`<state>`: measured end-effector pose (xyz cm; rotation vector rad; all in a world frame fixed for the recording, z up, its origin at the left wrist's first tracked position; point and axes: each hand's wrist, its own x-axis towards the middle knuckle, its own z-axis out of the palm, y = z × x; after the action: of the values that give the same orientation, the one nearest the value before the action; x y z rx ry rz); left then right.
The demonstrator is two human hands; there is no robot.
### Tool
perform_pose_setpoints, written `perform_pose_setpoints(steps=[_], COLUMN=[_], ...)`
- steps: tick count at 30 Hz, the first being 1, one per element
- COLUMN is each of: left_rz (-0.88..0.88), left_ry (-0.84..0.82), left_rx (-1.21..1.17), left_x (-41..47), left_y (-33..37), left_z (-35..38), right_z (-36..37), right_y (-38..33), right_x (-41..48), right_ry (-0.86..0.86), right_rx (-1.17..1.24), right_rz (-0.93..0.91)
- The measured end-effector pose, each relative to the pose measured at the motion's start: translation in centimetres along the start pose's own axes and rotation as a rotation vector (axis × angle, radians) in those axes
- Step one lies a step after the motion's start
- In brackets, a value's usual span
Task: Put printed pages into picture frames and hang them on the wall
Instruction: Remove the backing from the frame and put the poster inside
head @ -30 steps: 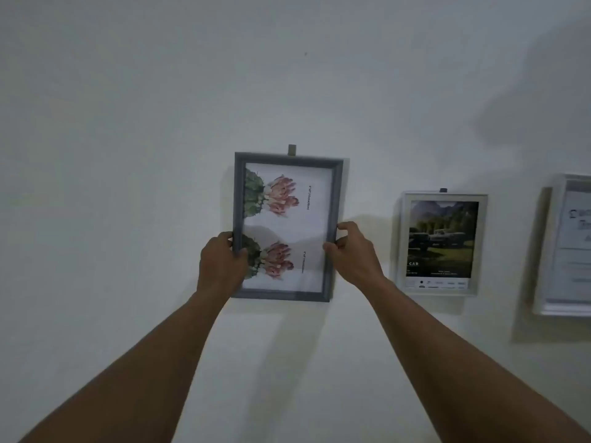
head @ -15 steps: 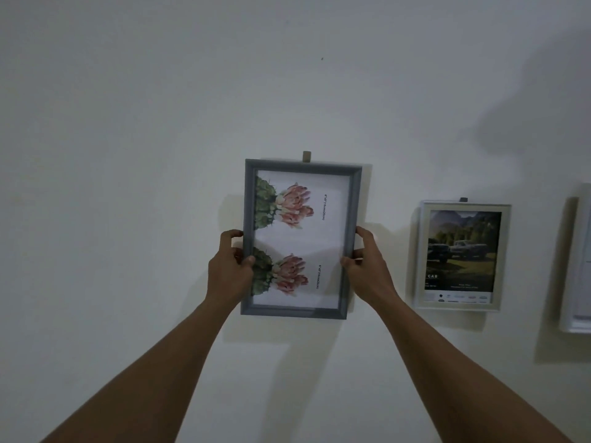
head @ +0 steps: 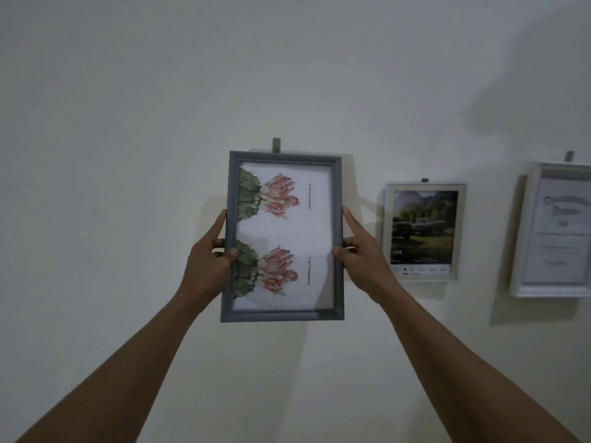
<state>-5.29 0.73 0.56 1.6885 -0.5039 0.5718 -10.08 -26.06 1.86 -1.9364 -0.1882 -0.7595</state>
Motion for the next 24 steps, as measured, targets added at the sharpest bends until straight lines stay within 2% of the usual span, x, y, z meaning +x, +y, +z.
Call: perform_pose_setpoints(steps=[9, 18, 24], left_rz=[-0.325, -0.563, -0.752], left_ry=[-0.068, -0.068, -0.006], left_rx=[-0.242, -0.225, -0.178], left_x=[-10.3, -22.8, -30.3], left_y=[-0.3, -1.9, -4.9], left_z=[4.4, 10.0, 12.9], right_z=[-5.8, -11.0, -11.7], right_y=[3.1, 10.3, 16.4], right_x=[-9.0, -20.0, -26.8], right_ry=[-0.120, -0.213, -0.188], right_rx=[0.043, 0.134, 0.203], right_rz=[0.115, 0.340, 0.519])
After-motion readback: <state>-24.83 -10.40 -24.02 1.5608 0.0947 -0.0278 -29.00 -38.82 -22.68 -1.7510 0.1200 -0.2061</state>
